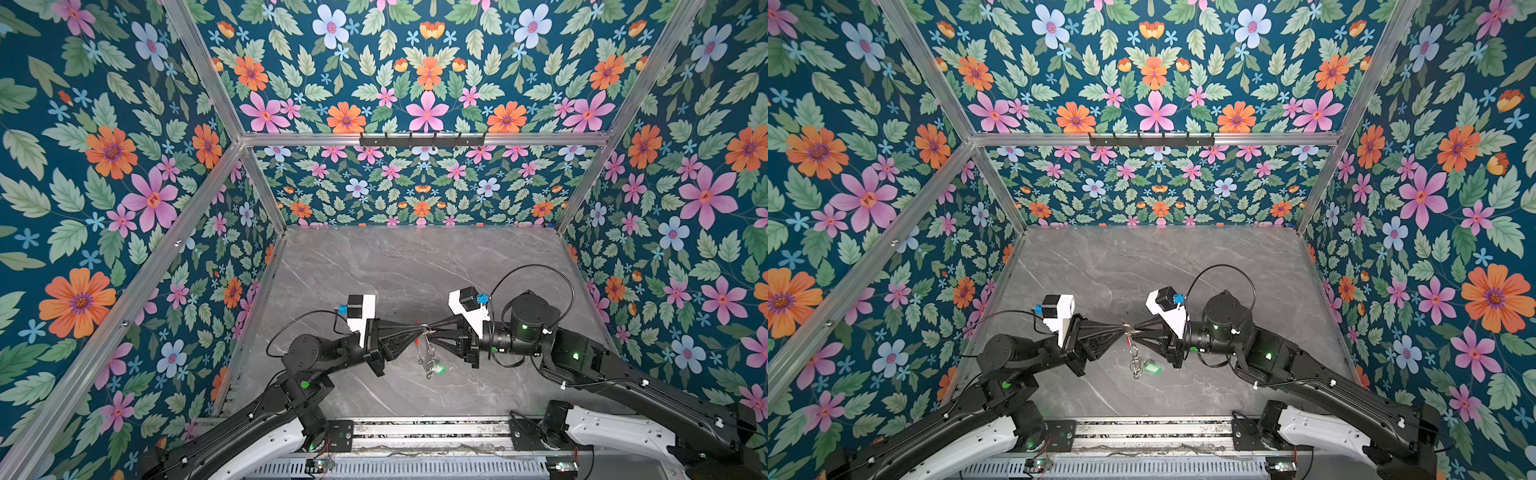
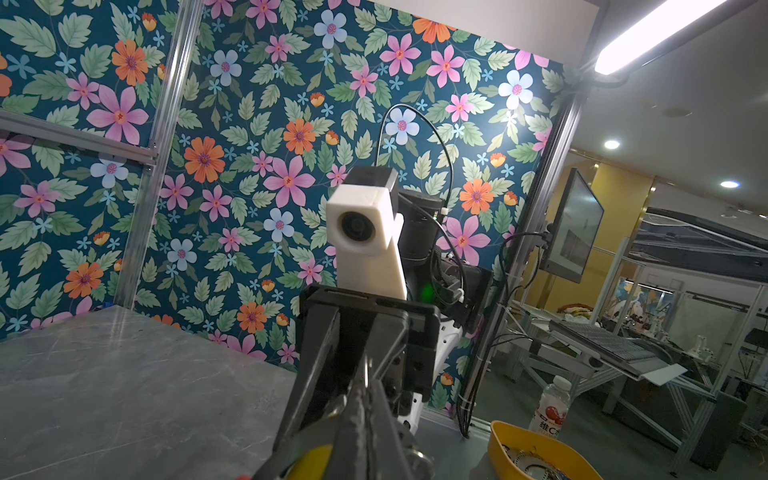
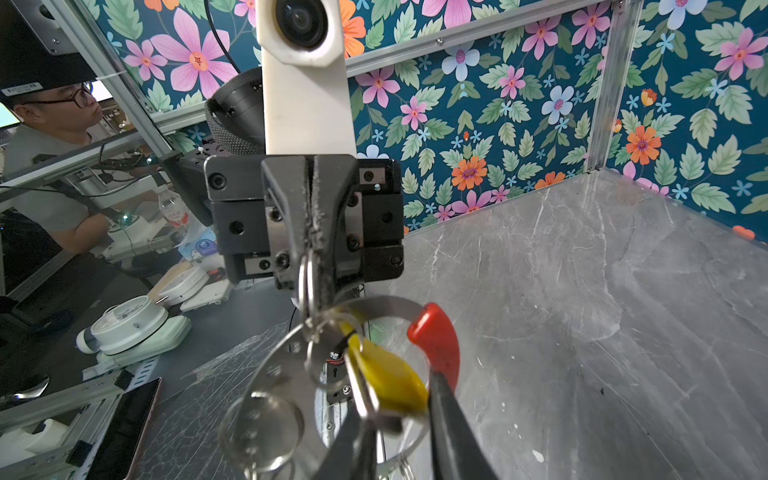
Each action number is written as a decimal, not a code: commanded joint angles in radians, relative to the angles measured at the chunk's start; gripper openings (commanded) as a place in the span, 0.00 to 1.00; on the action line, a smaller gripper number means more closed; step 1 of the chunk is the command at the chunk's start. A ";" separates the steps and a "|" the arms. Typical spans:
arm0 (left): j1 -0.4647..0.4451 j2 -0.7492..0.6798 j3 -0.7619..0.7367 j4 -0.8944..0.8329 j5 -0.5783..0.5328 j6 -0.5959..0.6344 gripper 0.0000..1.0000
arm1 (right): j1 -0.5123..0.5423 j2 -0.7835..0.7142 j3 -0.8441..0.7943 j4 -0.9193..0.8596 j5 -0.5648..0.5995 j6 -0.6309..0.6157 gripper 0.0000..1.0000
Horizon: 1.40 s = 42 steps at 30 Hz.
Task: Remove the keys from the keyring
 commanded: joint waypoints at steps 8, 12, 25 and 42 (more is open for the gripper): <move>-0.001 -0.001 0.000 0.030 -0.040 0.009 0.00 | 0.007 0.020 0.020 -0.010 -0.053 -0.009 0.00; -0.001 0.003 -0.001 0.040 -0.039 0.009 0.00 | 0.008 0.041 0.037 -0.051 -0.077 -0.018 0.00; 0.000 0.022 0.007 0.055 -0.015 0.011 0.00 | 0.014 0.091 0.061 -0.107 -0.113 -0.029 0.00; 0.000 0.004 0.015 0.011 0.002 0.028 0.00 | 0.015 0.034 0.045 -0.134 -0.059 -0.010 0.30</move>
